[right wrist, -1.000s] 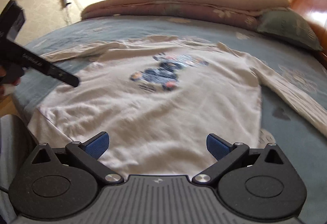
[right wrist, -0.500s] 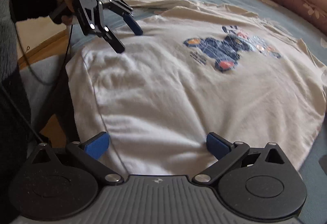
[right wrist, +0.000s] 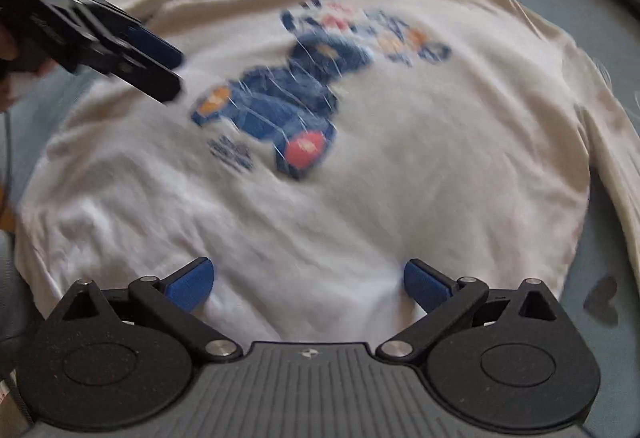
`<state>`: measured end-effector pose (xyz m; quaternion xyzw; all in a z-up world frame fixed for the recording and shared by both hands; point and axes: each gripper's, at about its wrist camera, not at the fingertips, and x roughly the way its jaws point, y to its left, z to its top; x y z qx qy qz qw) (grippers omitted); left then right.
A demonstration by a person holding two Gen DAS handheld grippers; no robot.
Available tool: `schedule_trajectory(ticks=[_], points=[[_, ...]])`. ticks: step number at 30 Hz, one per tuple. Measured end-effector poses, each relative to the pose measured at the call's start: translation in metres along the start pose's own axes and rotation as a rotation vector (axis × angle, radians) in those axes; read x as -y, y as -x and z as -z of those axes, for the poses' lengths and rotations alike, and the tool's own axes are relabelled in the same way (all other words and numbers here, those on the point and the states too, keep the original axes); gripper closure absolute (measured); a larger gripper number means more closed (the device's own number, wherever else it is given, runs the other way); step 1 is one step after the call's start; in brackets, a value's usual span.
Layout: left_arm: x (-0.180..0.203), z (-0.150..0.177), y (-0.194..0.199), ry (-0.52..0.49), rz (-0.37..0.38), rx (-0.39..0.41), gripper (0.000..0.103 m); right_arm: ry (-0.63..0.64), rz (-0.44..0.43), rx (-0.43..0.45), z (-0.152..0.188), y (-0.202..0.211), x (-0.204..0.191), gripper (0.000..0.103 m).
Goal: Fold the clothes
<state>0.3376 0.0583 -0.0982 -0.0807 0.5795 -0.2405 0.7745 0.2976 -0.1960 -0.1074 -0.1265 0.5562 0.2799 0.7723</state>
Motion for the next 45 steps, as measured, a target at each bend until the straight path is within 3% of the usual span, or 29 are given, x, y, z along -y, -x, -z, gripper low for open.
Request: schedule_trajectory(ticks=[2,5,7,10,19,23,26,30,36,42,45], points=[[-0.005,0.002,0.008,0.061,-0.014,-0.065,0.017,-0.045,0.02,-0.041,0.003,0.007,0.003,0.0],[-0.004,-0.01,0.026,0.071,-0.016,-0.059,0.017,-0.115,0.051,-0.092,0.005,0.018,0.007,0.0],[-0.003,-0.03,0.033,0.09,0.026,-0.04,0.017,-0.188,0.067,-0.051,-0.004,0.035,0.008,0.0],[0.003,-0.059,0.032,0.092,0.016,0.001,0.017,-0.266,0.083,0.012,-0.021,0.053,0.008,0.0],[0.022,-0.086,-0.009,0.183,-0.066,0.021,0.017,-0.204,0.0,0.129,-0.069,0.016,0.031,0.0],[0.017,-0.066,-0.037,0.263,-0.137,-0.035,0.018,-0.268,-0.054,0.1,-0.042,-0.005,0.054,0.0],[0.024,-0.062,-0.036,0.26,-0.158,-0.007,0.016,-0.293,-0.086,0.131,-0.013,0.006,0.068,0.0],[0.04,-0.077,-0.031,0.215,-0.136,0.05,0.016,-0.483,-0.067,0.191,0.011,0.033,0.098,0.0],[0.072,-0.109,-0.049,0.09,-0.1,0.099,0.016,-0.755,0.165,0.365,0.05,0.081,0.152,0.0],[0.09,-0.113,-0.07,0.038,-0.101,0.097,0.016,-0.921,0.535,0.485,0.094,0.128,0.216,0.0],[0.093,-0.112,-0.079,0.041,-0.088,0.079,0.016,-1.009,0.591,0.49,0.116,0.128,0.252,0.0]])
